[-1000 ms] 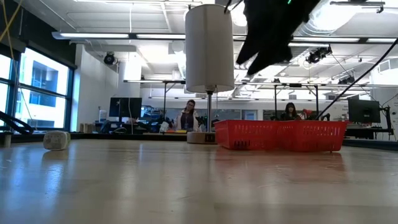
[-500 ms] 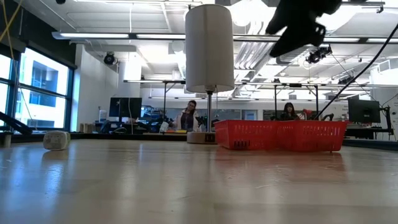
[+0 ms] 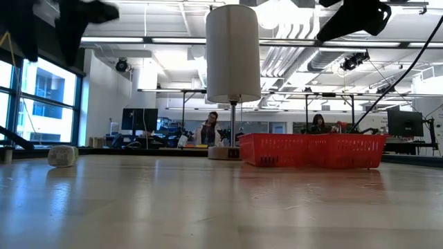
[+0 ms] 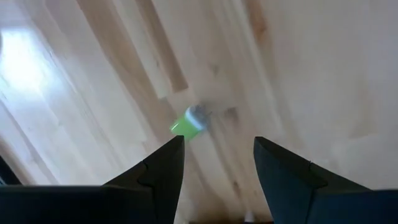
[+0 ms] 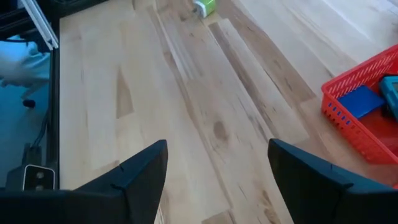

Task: Pick & Place Office items
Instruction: Put the green charger adapter into the right red bin

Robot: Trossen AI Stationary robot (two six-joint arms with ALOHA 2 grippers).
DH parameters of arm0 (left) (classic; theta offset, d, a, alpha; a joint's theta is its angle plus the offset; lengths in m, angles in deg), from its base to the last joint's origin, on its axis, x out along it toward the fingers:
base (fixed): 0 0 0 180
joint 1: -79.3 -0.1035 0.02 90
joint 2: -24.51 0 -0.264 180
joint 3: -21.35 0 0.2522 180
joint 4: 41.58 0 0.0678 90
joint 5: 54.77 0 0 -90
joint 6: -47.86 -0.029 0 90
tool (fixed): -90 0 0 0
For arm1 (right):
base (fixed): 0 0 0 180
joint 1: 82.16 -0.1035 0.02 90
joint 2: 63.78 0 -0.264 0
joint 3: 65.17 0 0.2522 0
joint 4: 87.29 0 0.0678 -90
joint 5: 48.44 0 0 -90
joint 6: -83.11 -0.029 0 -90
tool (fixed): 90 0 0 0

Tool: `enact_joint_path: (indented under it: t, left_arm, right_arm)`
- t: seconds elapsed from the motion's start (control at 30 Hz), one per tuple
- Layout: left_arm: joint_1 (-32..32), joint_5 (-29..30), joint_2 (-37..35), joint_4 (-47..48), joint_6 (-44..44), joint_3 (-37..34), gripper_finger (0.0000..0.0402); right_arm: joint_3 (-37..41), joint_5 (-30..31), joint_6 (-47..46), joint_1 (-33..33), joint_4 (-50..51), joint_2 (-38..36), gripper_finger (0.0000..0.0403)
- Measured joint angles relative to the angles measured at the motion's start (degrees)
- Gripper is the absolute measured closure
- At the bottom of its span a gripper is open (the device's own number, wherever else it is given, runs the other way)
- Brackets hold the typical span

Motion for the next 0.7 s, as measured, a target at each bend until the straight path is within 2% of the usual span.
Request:
enact_joint_path:
  t: [0.17, 0.33, 0.53, 0.7]
  left_arm:
    - [-3.8, 0.1, -5.2, -3.2, -7.3, -12.0, 0.0218]
    - [-8.7, 0.1, -5.5, -7.4, -12.4, -19.9, 0.0218]
    - [-13.4, -0.2, -4.8, -11.7, -19.7, -21.9, 0.0218]
    - [-16.4, -4.1, -4.8, -17.9, -26.7, -21.9, 0.0218]
  right_arm:
    - [0.0, 0.0, 0.0, -0.1, -0.9, 0.0, 0.0137]
    - [0.0, 1.5, 0.1, -0.1, -1.2, 0.0, 0.0137]
    - [0.0, 3.1, 0.2, -0.1, -1.2, 0.0, 0.0137]
    - [0.0, 3.1, 0.2, -0.1, -1.1, 0.0, 0.0137]
